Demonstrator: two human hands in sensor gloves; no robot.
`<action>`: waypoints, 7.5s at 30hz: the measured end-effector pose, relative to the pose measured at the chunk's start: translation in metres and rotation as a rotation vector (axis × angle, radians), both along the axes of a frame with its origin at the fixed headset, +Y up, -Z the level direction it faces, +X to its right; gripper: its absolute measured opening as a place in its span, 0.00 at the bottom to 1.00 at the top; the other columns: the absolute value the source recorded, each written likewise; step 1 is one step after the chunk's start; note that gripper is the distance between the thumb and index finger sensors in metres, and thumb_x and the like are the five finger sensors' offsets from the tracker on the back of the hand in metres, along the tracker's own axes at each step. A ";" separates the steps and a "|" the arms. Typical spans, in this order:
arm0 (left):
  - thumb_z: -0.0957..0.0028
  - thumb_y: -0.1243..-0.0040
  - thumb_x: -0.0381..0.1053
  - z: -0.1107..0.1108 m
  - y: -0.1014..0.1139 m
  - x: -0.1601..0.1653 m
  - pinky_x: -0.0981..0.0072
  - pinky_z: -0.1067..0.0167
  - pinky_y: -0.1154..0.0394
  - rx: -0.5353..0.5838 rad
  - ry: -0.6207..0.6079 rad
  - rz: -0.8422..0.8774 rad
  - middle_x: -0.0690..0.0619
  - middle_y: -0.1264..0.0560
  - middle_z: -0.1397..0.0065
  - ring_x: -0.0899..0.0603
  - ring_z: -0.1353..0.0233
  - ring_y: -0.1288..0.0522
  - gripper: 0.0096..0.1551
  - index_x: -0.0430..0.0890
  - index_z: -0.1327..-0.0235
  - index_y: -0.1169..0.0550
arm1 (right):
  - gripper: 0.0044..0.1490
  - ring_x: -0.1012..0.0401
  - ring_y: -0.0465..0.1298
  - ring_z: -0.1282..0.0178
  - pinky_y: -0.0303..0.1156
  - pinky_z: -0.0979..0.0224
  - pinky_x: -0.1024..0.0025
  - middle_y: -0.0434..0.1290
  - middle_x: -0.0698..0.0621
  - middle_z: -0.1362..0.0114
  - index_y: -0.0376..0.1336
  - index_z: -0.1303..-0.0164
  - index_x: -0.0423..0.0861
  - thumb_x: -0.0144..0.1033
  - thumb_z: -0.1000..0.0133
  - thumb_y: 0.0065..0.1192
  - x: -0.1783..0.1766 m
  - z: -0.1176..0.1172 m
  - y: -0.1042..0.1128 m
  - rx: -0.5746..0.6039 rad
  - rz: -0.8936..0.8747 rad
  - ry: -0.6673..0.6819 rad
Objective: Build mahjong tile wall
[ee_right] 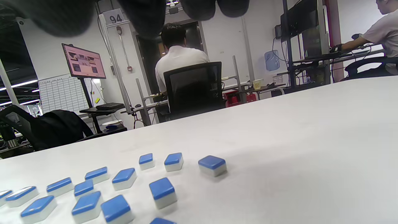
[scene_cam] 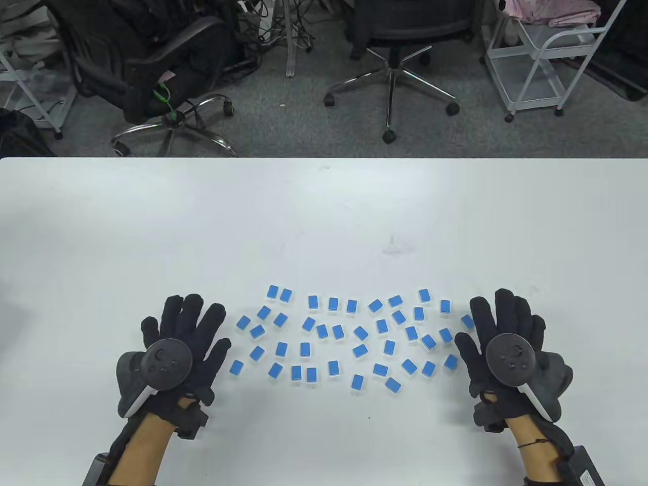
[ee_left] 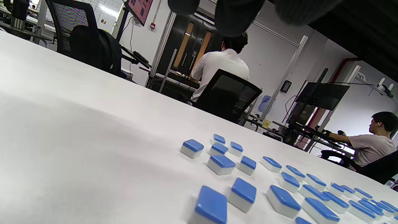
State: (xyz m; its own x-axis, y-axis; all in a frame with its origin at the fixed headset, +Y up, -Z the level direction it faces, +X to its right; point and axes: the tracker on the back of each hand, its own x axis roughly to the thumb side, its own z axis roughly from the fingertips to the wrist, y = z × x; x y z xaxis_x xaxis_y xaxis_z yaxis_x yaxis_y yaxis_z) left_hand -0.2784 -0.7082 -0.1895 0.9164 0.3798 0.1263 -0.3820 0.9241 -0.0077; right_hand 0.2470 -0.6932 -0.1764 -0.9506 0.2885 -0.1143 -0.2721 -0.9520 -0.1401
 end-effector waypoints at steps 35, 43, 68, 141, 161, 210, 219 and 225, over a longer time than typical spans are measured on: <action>0.46 0.56 0.70 0.001 -0.006 0.003 0.31 0.25 0.69 -0.067 -0.054 0.111 0.55 0.54 0.11 0.41 0.13 0.64 0.38 0.63 0.19 0.39 | 0.43 0.49 0.82 0.45 0.74 0.37 0.43 0.80 0.50 0.40 0.65 0.37 0.49 0.58 0.60 0.71 -0.015 -0.008 -0.034 -0.331 0.265 0.131; 0.46 0.56 0.70 0.000 -0.008 0.003 0.31 0.25 0.67 -0.085 -0.066 0.162 0.54 0.52 0.11 0.40 0.13 0.63 0.38 0.61 0.20 0.38 | 0.42 0.50 0.82 0.47 0.75 0.37 0.43 0.79 0.50 0.42 0.66 0.38 0.49 0.57 0.60 0.71 -0.032 -0.014 -0.055 -0.318 0.354 0.090; 0.46 0.56 0.69 0.005 -0.012 0.004 0.30 0.25 0.65 -0.125 -0.100 0.191 0.52 0.50 0.12 0.39 0.13 0.61 0.38 0.60 0.20 0.37 | 0.37 0.54 0.80 0.47 0.77 0.35 0.46 0.78 0.53 0.43 0.65 0.40 0.57 0.53 0.60 0.74 -0.006 -0.014 -0.061 -0.323 0.273 0.280; 0.46 0.56 0.68 0.004 -0.019 0.006 0.30 0.24 0.62 -0.190 -0.128 0.234 0.51 0.48 0.12 0.37 0.13 0.57 0.38 0.59 0.21 0.36 | 0.37 0.56 0.84 0.59 0.83 0.54 0.52 0.79 0.50 0.47 0.66 0.38 0.49 0.42 0.59 0.77 0.011 -0.017 -0.060 -0.360 0.196 0.261; 0.46 0.56 0.68 0.004 -0.019 0.005 0.30 0.24 0.61 -0.200 -0.130 0.240 0.50 0.47 0.12 0.37 0.13 0.56 0.38 0.58 0.21 0.35 | 0.37 0.56 0.83 0.58 0.82 0.52 0.52 0.78 0.50 0.45 0.65 0.38 0.52 0.43 0.59 0.77 0.009 -0.017 -0.061 -0.365 0.188 0.278; 0.46 0.57 0.68 0.003 -0.017 0.004 0.30 0.24 0.60 -0.190 -0.132 0.243 0.50 0.47 0.12 0.37 0.13 0.55 0.38 0.58 0.20 0.35 | 0.41 0.57 0.82 0.70 0.81 0.64 0.53 0.82 0.52 0.56 0.71 0.43 0.47 0.60 0.61 0.71 -0.083 -0.008 -0.050 -0.318 0.573 0.315; 0.46 0.57 0.68 0.002 -0.017 0.004 0.30 0.24 0.60 -0.195 -0.132 0.243 0.50 0.47 0.12 0.37 0.13 0.55 0.38 0.58 0.20 0.35 | 0.37 0.57 0.82 0.72 0.81 0.65 0.54 0.83 0.54 0.61 0.74 0.48 0.47 0.57 0.63 0.76 -0.091 -0.006 -0.052 -0.257 0.555 0.327; 0.46 0.57 0.68 0.003 -0.016 0.004 0.30 0.24 0.60 -0.190 -0.135 0.244 0.50 0.47 0.12 0.37 0.13 0.55 0.38 0.58 0.20 0.35 | 0.37 0.56 0.82 0.63 0.81 0.57 0.52 0.80 0.56 0.58 0.72 0.48 0.51 0.59 0.63 0.76 -0.064 -0.012 -0.024 -0.231 0.463 0.260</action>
